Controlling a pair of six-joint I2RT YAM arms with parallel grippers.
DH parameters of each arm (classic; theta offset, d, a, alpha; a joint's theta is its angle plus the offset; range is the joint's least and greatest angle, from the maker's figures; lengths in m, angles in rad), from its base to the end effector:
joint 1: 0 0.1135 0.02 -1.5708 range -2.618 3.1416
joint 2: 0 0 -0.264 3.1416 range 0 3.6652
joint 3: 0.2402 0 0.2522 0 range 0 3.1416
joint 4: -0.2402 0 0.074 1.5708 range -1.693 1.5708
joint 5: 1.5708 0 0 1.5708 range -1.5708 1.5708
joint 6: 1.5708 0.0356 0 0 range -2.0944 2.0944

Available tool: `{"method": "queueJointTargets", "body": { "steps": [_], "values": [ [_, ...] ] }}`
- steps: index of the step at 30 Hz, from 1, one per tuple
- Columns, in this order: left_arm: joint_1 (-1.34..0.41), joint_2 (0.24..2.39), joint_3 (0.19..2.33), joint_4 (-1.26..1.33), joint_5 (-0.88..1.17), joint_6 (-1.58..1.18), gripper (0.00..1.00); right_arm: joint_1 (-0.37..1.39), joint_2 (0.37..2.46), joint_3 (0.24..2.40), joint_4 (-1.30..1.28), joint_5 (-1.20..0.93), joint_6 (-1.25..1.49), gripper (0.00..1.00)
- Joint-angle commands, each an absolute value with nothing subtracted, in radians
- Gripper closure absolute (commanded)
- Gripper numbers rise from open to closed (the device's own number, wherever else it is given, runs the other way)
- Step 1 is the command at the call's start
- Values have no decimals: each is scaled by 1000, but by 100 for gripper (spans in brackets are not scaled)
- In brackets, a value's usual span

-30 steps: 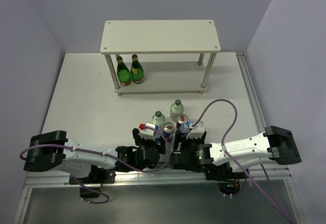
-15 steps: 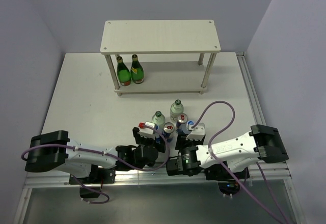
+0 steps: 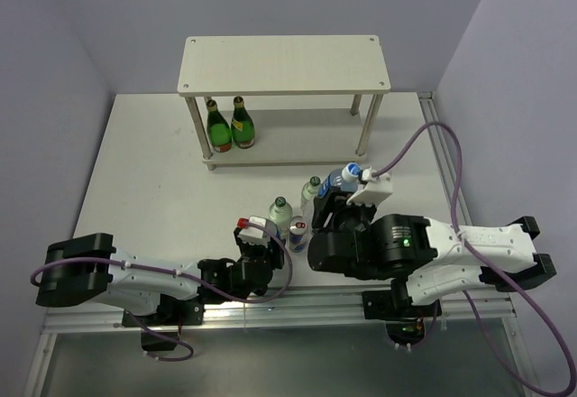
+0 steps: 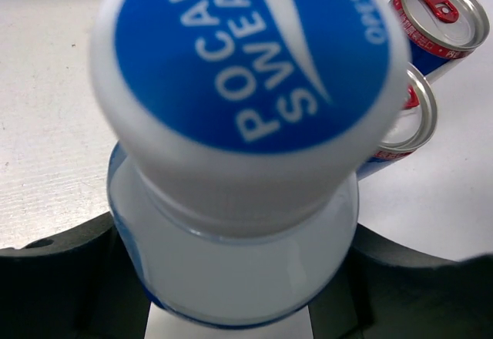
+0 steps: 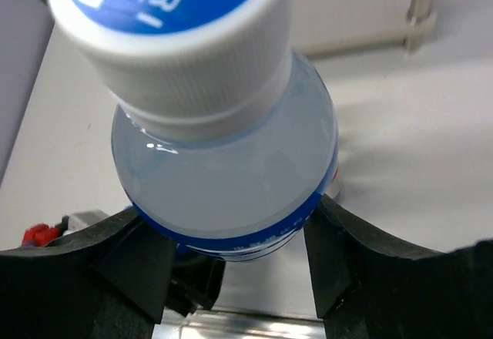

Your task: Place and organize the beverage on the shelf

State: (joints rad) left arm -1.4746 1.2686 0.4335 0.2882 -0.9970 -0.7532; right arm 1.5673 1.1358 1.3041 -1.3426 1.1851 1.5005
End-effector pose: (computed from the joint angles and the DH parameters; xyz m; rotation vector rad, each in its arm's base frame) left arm 0.0519 -0.2261 0.1757 0.1203 1.8804 -0.4759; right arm 0.0336 0.1738 0.3725 0.1957 1.9301 0.3382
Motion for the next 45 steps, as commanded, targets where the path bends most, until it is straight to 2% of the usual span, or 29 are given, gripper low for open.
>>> {"method": "queueJointTargets", "body": {
  "steps": [1,2,3,4,5,8,13,20,31,41,45],
  "values": [
    [-1471,1243,420,290,-1022,-764,76,1520,1123,1423,-1300,1396,1128,100],
    [-1471,1239,419,287,-1023,-768,89,1496,1118,1425,-1150,1397,1036,100],
    [-1471,1236,417,282,-1029,-772,92,1442,1109,1398,-1053,1388,940,100],
    [-1470,1235,417,276,-1029,-776,94,1410,1083,1369,-938,1373,714,100],
    [-1471,1232,416,273,-1029,-781,95,1375,1066,1294,-688,1344,602,100],
    [-1470,1223,414,259,-1029,-793,100,1206,1019,1188,-357,1197,356,100],
    [-1470,1186,402,238,-1031,-804,100,920,1081,1108,-166,994,276,100],
    [-1471,1123,376,206,-1043,-814,100,760,1201,1031,124,905,245,100],
    [-1471,1092,354,158,-1060,-847,100,667,1379,904,541,911,241,100],
    [-1471,1132,373,146,-1074,-856,100,614,1532,904,706,908,261,100],
    [-1470,1157,391,137,-1074,-861,100,597,1601,933,689,902,297,100]
  ]
}}
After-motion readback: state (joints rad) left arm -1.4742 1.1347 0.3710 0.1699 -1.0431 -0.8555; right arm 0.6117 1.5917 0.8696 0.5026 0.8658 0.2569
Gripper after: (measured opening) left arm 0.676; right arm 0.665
